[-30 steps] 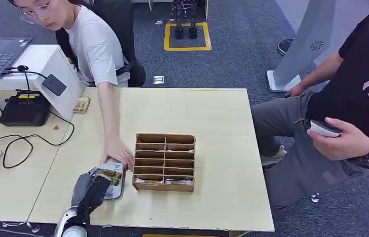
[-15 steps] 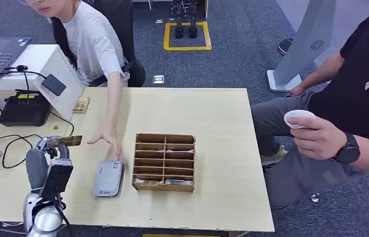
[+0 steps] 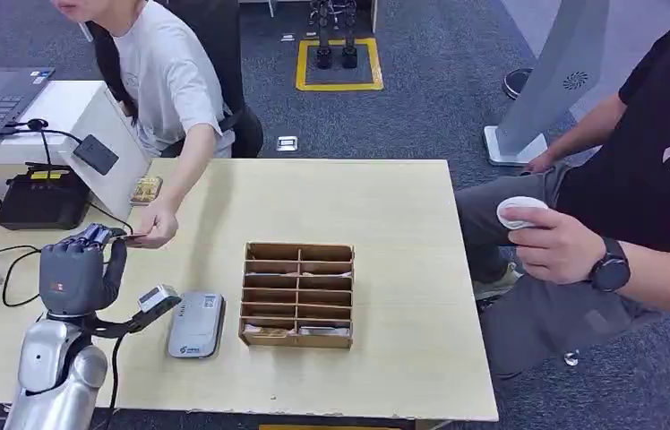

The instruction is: Pass the card to the sensor for recognition and then transmit it.

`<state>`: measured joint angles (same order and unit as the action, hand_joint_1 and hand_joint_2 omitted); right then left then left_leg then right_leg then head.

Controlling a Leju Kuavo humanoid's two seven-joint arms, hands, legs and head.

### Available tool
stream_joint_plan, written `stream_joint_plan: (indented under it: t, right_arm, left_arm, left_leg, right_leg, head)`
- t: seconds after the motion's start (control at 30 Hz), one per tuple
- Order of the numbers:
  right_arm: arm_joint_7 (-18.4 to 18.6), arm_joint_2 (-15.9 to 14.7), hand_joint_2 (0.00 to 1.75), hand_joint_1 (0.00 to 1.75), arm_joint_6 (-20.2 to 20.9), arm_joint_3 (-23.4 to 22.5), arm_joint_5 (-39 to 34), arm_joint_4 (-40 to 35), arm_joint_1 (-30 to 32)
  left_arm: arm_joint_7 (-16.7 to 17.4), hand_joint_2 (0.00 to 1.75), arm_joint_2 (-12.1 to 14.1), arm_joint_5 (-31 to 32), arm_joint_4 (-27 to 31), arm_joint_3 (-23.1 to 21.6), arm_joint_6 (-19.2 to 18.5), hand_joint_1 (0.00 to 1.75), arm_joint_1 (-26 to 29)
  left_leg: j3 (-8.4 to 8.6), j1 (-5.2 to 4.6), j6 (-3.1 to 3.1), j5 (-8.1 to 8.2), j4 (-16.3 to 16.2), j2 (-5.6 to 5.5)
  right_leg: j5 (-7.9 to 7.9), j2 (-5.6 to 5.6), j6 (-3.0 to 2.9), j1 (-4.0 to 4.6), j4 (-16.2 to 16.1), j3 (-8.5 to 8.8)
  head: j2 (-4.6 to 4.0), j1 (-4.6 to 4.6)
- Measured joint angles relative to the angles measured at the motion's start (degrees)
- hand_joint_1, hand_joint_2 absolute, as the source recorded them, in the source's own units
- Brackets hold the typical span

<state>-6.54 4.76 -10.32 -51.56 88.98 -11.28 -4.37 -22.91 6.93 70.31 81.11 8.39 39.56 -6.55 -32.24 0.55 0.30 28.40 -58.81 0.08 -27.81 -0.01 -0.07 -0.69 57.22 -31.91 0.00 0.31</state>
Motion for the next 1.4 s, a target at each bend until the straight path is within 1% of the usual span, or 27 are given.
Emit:
stream_joint_plan:
  t: [0.1, 0.13, 0.23, 0.3, 0.4, 0.43, 0.5, 0.63, 0.7, 0.77, 0.83, 0.9, 1.0, 1.1, 1.23, 1.33, 1.4]
  right_arm:
    - [0.0, 0.0, 1.75, 0.0, -0.02, 0.11, -0.09, 0.0, 0.0]
    - [0.0, 0.0, 1.75, 0.0, -0.02, 0.11, -0.11, 0.0, 0.0]
    - [-0.02, 0.0, 1.75, 0.0, -0.07, 0.13, -0.26, 0.0, 0.01]
    - [-0.11, 0.0, 1.75, 0.0, -0.07, 0.15, -0.61, 0.0, 0.01]
    - [-0.13, 0.0, 1.75, 0.0, -0.17, 0.15, -0.92, 0.0, 0.04]
    - [-0.15, 0.0, 1.75, 0.0, -0.2, 0.15, -1.07, 0.0, 0.05]
    - [-0.22, 0.0, 1.75, 0.0, -0.24, 0.15, -1.31, 0.0, 0.06]
    - [-0.35, 0.0, 1.75, 0.0, -0.28, 0.15, -1.88, 0.0, 0.25]
    - [-0.46, 0.0, 1.75, 0.0, -0.42, 0.13, -2.25, 0.0, 0.41]
    - [-0.79, -0.02, 1.75, 0.0, -0.59, 0.13, -2.8, 0.0, 0.67]
    - [-1.14, -0.02, 1.75, 0.0, -0.77, 0.13, -3.13, 0.0, 0.99]
    - [-1.2, -0.07, 1.75, 0.0, -1.03, 0.13, -3.23, -0.02, 1.18]
    - [-1.25, -0.13, 1.75, 0.0, -1.03, 0.11, -3.3, -0.02, 1.39]
    - [-1.77, -0.15, 1.75, 0.0, -1.03, 0.11, -3.58, -0.02, 1.4]
    - [-2.16, -0.15, 1.75, 0.0, -1.03, 0.11, -3.78, -0.09, 1.36]
    - [-2.32, -0.17, 1.75, 0.0, -1.01, 0.09, -3.98, -0.24, 1.32]
    - [-2.18, -0.24, 1.75, 0.0, -0.92, 0.09, -3.98, -0.33, 1.32]
  left_arm:
    - [-0.04, 1.75, -0.46, -1.0, -0.94, 0.09, 0.02, 1.75, -0.29]
    - [-0.04, 1.75, -0.57, -1.55, -1.22, 0.09, 0.02, 0.0, -0.4]
    - [0.42, 1.75, -0.54, -6.15, -2.49, -0.2, 0.02, 0.0, -0.63]
    - [1.36, 1.75, 0.07, -11.13, -3.19, -1.73, 0.02, 0.0, -0.63]
    - [3.38, 1.75, 0.98, -14.99, -3.63, -3.87, -0.17, 0.0, -0.64]
    - [4.31, 1.75, 1.49, -15.69, -3.67, -4.64, -0.68, 0.0, -0.63]
    - [6.3, 1.75, 2.89, -16.61, -3.67, -6.72, -2.91, 0.0, -0.62]
    - [7.65, 1.75, 5.49, -17.95, -3.39, -9.55, -5.93, 0.0, -0.32]
    - [6.68, 1.75, 6.91, -21.38, -1.9, -10.78, -10.26, 0.0, 0.9]
    - [3.58, 1.75, 8.28, -27.89, 1.36, -11.95, -16.44, 0.0, 3.06]
    - [1.2, 1.75, 9.05, -31.41, 5.1, -13.07, -19.72, 0.0, 5.55]
    - [-1.21, 1.75, 9.81, -32.94, 9.19, -14.81, -22.06, 0.0, 7.95]
    - [-3.3, 1.75, 10.8, -32.61, 14.17, -18.21, -23.87, 0.0, 10.38]
    - [-4.55, 1.75, 11.8, -31.87, 18.14, -22.05, -24.41, 0.0, 11.65]
    - [-4.81, 1.75, 13.42, -31.36, 21.18, -25.51, -24.26, 0.0, 12.18]
    - [-5.73, 1.75, 14.78, -30.49, 22.47, -27.7, -25.09, 0.0, 12.5]
    - [-5.81, 1.75, 15.85, -27.14, 22.91, -29.77, -25.11, 0.0, 12.66]
  left_leg:
    - [-0.04, 0.0, 0.0, 0.0, 0.0, 0.0]
    - [-0.06, 0.0, 0.0, 0.0, 0.0, 0.0]
    - [-0.06, 0.0, 0.0, 0.0, 0.0, 0.02]
    - [-0.07, 0.0, 0.0, 0.0, 0.0, 0.01]
    - [-0.07, 0.0, 0.0, 0.0, 0.0, 0.01]
    - [-0.08, 0.0, 0.0, 0.0, 0.0, 0.01]
    - [-0.08, 0.01, 0.0, 0.0, 0.0, 0.01]
    - [-0.08, 0.01, 0.0, 0.0, 0.0, 0.02]
    - [-0.08, 0.01, 0.0, 0.0, 0.0, 0.04]
    - [-0.08, 0.01, 0.0, 0.01, 0.0, 0.08]
    - [-0.12, 0.0, 0.02, 0.02, 0.0, 0.09]
    - [-0.15, -0.01, 0.0, 0.07, 0.0, 0.09]
    - [-0.18, -0.02, 0.01, 0.08, 0.0, 0.08]
    - [-0.17, -0.02, 0.01, 0.07, 0.0, 0.07]
    - [-0.15, 0.0, 0.0, 0.05, 0.0, 0.07]
    - [-0.14, 0.02, -0.01, 0.05, 0.0, 0.07]
    - [-0.14, 0.02, -0.01, 0.05, 0.0, 0.07]
  right_leg:
    - [0.0, 0.0, 0.0, 0.0, 0.0, -0.04]
    - [0.0, 0.01, 0.0, 0.0, 0.0, -0.06]
    - [0.0, 0.03, 0.0, 0.0, 0.0, -0.08]
    - [0.0, 0.03, 0.0, 0.0, 0.0, -0.09]
    - [0.0, 0.03, 0.0, 0.0, 0.0, -0.09]
    - [0.0, 0.03, 0.0, 0.0, 0.0, -0.09]
    - [0.0, 0.03, 0.0, 0.0, 0.0, -0.08]
    - [0.0, 0.04, -0.01, 0.0, 0.01, -0.08]
    - [0.0, 0.07, -0.01, 0.0, 0.02, -0.08]
    - [-0.01, 0.11, 0.0, 0.0, 0.01, -0.1]
    - [-0.02, 0.11, 0.0, 0.0, 0.0, -0.14]
    - [-0.03, 0.11, 0.0, 0.0, -0.01, -0.17]
    - [-0.03, 0.09, 0.01, -0.01, -0.02, -0.17]
    - [-0.02, 0.1, 0.01, -0.01, -0.02, -0.16]
    - [-0.01, 0.09, 0.0, -0.01, -0.01, -0.14]
    - [-0.01, 0.09, 0.0, -0.01, 0.0, -0.14]
    - [-0.01, 0.09, -0.01, -0.01, 0.0, -0.15]
  head:
    - [0.0, 0.0]
    - [0.02, 0.02]
    - [0.0, 0.0]
    - [0.02, 0.0]
    - [0.0, 0.0]
    - [0.0, 0.0]
    - [0.0, 0.0]
    - [0.0, 0.0]
    - [0.0, 0.0]
    - [0.0, 0.0]
    - [0.0, 0.0]
    - [0.0, 0.02]
    - [0.0, 0.02]
    - [0.0, 0.02]
    - [0.0, 0.0]
    - [0.02, 0.0]
    - [0.0, 0.0]
